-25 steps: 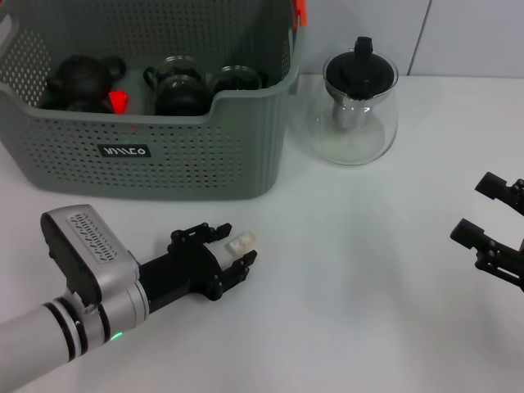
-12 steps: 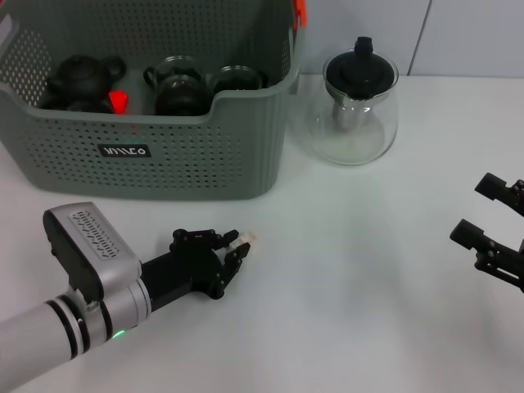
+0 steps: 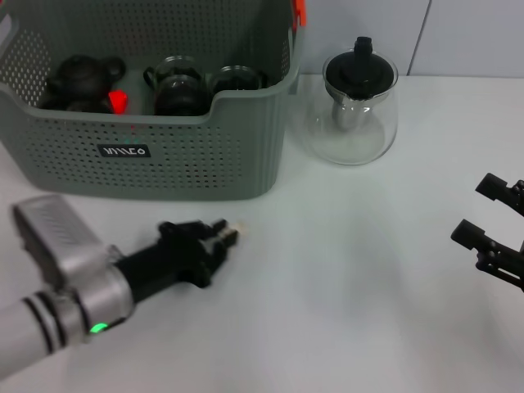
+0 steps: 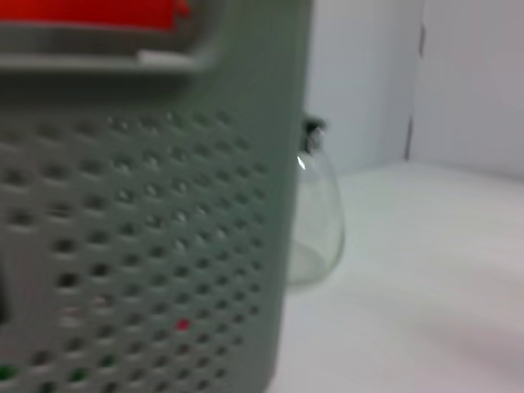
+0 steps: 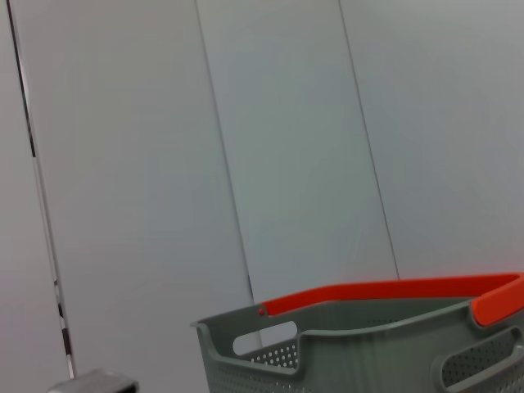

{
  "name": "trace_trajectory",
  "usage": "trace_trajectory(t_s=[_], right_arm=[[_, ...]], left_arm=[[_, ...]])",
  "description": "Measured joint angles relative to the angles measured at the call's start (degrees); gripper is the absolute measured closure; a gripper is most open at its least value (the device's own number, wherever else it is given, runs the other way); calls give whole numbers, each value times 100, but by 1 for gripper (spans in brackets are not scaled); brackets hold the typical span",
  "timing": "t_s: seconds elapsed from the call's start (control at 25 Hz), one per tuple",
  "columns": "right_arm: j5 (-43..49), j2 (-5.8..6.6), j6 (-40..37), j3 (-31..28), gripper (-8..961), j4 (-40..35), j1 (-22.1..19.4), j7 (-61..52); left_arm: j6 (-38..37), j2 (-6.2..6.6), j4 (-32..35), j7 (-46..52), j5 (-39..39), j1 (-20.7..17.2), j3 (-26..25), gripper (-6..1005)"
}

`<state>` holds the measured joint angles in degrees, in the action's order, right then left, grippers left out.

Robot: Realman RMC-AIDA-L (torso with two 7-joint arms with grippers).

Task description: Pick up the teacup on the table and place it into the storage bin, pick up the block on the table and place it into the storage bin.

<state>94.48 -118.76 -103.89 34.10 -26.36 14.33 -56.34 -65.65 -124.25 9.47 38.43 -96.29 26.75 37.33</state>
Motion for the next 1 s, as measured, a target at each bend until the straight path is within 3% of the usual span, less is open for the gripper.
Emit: trace_trajectory(t_s=[0.12,0.16,0.32,0.52,0.6,0.76,0.88,1.0], right_arm=[[0,2,-2,0,73,0,0,0],[0,2,-3,0,73,0,0,0],[0,2,-7,0,73,-1,2,0],[0,0,-9,-1,74,-1,33,0],[0,-5,-10,0,74,-1,52,0],[-1,-10,-8,0,74,-2,76,0],[0,-25,19,-5,74,-1,76,0],[0,-31,6,-5,73,-2,74,0]], left_arm=[[-284,14,359,412,-5,-206,9,814],[-741,53,1027,1075,-6,-529,5,814],[-1834,158,1998,2080,-6,-913,-260,811],[-3232,311,2771,3017,61,-886,-1024,808],[-3566,412,3100,3581,190,-653,-1399,806],[-3127,709,3605,4874,276,58,-1544,804],[-2087,969,3685,5521,-165,634,-1125,801],[-967,1116,3694,6084,-1029,1075,-414,799]])
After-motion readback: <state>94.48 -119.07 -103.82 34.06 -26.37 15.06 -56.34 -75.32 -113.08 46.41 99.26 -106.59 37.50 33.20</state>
